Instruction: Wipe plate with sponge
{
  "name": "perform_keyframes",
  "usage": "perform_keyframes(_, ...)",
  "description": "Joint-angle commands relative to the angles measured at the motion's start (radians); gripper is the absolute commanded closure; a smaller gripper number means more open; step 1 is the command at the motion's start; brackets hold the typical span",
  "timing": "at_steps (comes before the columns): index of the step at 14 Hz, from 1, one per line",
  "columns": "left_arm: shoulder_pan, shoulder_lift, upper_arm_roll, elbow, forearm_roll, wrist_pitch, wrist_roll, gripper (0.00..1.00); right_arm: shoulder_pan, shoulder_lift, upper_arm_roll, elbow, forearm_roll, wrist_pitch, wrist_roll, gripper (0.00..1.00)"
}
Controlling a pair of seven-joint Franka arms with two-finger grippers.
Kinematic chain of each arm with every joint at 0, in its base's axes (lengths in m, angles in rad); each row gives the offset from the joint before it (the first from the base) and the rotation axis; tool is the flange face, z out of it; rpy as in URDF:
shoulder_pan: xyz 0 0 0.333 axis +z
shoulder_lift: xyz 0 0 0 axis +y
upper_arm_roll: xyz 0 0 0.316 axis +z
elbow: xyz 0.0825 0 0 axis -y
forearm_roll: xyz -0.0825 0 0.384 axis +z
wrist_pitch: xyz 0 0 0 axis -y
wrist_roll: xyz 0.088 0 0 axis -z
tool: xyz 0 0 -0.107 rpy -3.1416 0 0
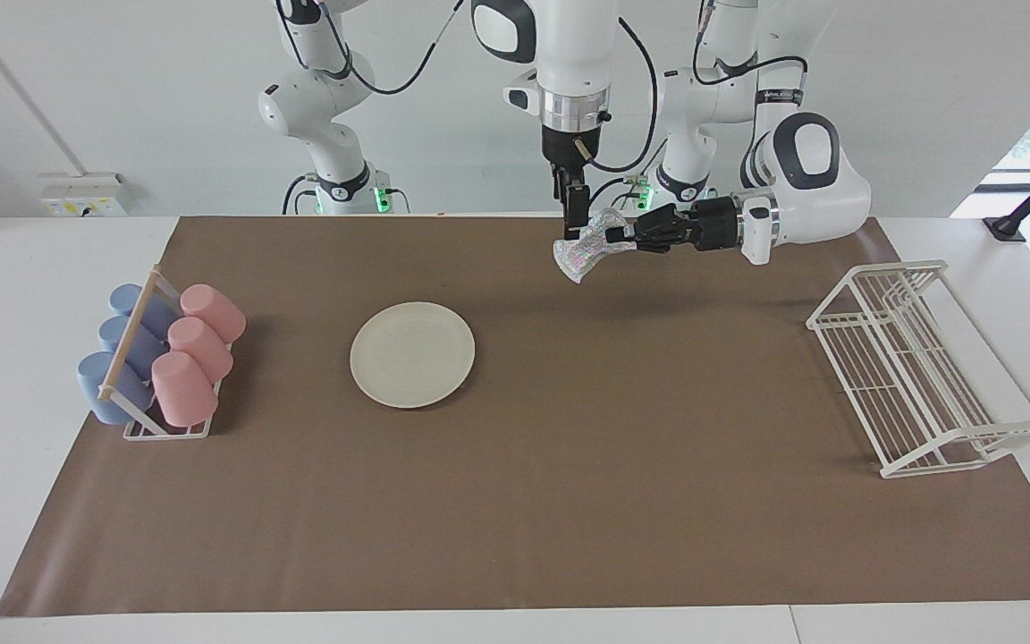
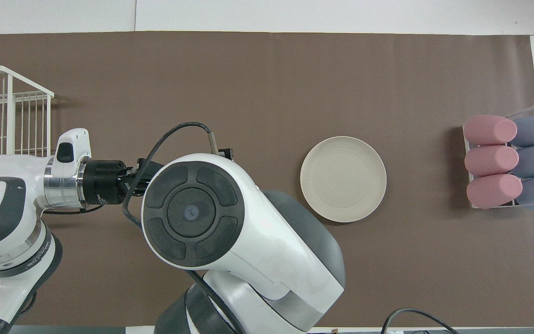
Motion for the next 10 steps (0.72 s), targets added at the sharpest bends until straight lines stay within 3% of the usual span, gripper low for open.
perform_keyframes(1,-0.026,-0.032,0.009,-0.034,-0.032,0.022,0.020,1.00,-0.005,0.012,0.002,-0.010,-0.018,0.052,-0.053,0.00)
perform_keyframes(10,-0.034,-0.032,0.009,-0.035,-0.033,0.022,0.019,1.00,-0.008,0.008,0.002,-0.059,-0.001,0.107,-0.102,0.00)
